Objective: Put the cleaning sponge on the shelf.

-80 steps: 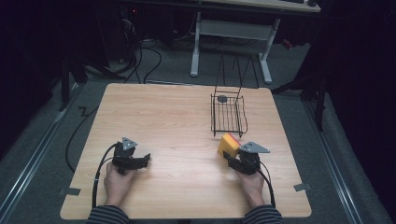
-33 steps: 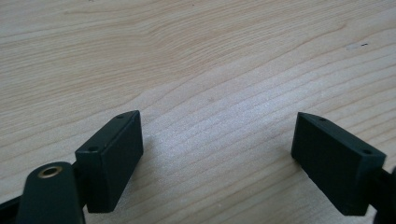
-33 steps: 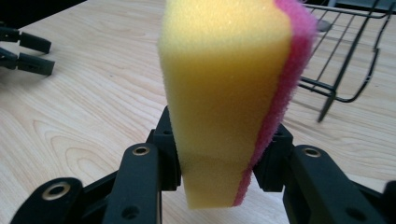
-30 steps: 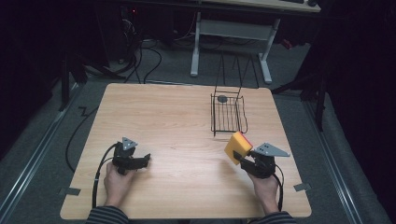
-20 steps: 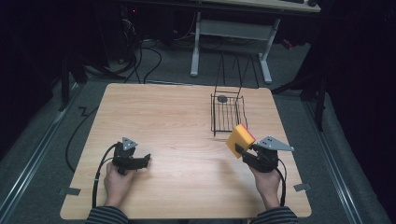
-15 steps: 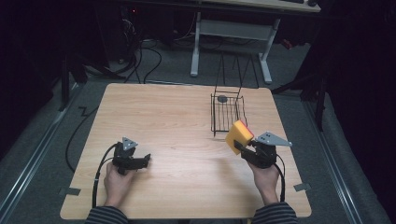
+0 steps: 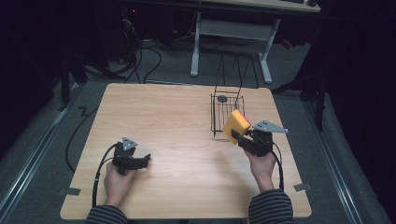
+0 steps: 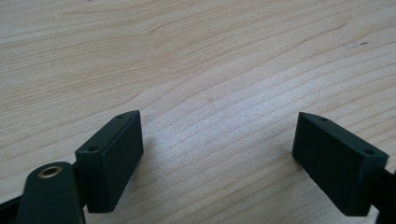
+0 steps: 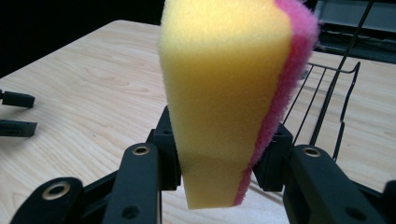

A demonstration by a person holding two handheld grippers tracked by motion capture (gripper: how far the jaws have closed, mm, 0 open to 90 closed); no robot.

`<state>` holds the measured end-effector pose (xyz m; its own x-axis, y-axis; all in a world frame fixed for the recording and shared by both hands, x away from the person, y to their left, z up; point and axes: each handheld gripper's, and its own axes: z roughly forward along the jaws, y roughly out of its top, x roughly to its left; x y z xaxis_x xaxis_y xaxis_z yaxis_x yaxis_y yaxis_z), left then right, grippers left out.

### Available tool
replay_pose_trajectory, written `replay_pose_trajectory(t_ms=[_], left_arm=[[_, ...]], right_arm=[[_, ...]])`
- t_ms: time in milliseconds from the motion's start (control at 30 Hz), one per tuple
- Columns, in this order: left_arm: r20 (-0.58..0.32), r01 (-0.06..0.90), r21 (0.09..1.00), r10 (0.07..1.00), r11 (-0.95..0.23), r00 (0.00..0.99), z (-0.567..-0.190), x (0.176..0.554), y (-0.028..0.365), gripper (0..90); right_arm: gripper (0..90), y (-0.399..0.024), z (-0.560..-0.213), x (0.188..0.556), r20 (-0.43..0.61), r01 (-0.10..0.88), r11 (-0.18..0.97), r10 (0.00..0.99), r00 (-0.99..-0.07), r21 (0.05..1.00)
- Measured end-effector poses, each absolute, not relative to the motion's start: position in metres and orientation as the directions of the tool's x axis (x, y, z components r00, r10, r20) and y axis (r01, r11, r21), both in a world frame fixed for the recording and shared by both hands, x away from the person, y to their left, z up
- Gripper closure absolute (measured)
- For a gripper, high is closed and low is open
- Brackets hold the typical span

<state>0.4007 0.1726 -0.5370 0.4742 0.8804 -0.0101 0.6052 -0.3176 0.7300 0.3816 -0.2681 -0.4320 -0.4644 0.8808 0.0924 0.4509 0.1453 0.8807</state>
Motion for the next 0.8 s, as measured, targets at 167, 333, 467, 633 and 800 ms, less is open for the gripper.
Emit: replay_pose_trajectory(t_ms=[167,333,467,633,800], left_arm=[[-0.01,0.605,0.73,0.88,-0.318,0.474,-0.537,0.401,0.173,16.8],[-0.01,0.605,0.73,0.88,-0.318,0.474,-0.537,0.401,0.173,16.8],[-0.01,0.605,0.73,0.88,-0.318,0.474,-0.537,0.401,0.173,16.8],[-0.01,0.605,0.73,0.88,-0.318,0.474,-0.537,0.401,0.173,16.8],[-0.01,0.605,0.73,0.88,-0.318,0.474,-0.537,0.401,0.173,16.8]], right_arm=[[60.6,-0.269,-0.428,0.39,0.099,0.457,0.132,0.889,-0.448,0.88],[60.6,-0.27,-0.428,0.4,0.115,0.468,0.116,0.892,-0.437,0.876],[60.6,-0.268,-0.43,0.413,0.1,0.482,0.125,0.904,-0.415,0.867],[60.6,-0.267,-0.432,0.422,0.117,0.488,0.101,0.91,-0.397,0.867],[60.6,-0.266,-0.437,0.434,0.103,0.511,0.112,0.921,-0.375,0.852]])
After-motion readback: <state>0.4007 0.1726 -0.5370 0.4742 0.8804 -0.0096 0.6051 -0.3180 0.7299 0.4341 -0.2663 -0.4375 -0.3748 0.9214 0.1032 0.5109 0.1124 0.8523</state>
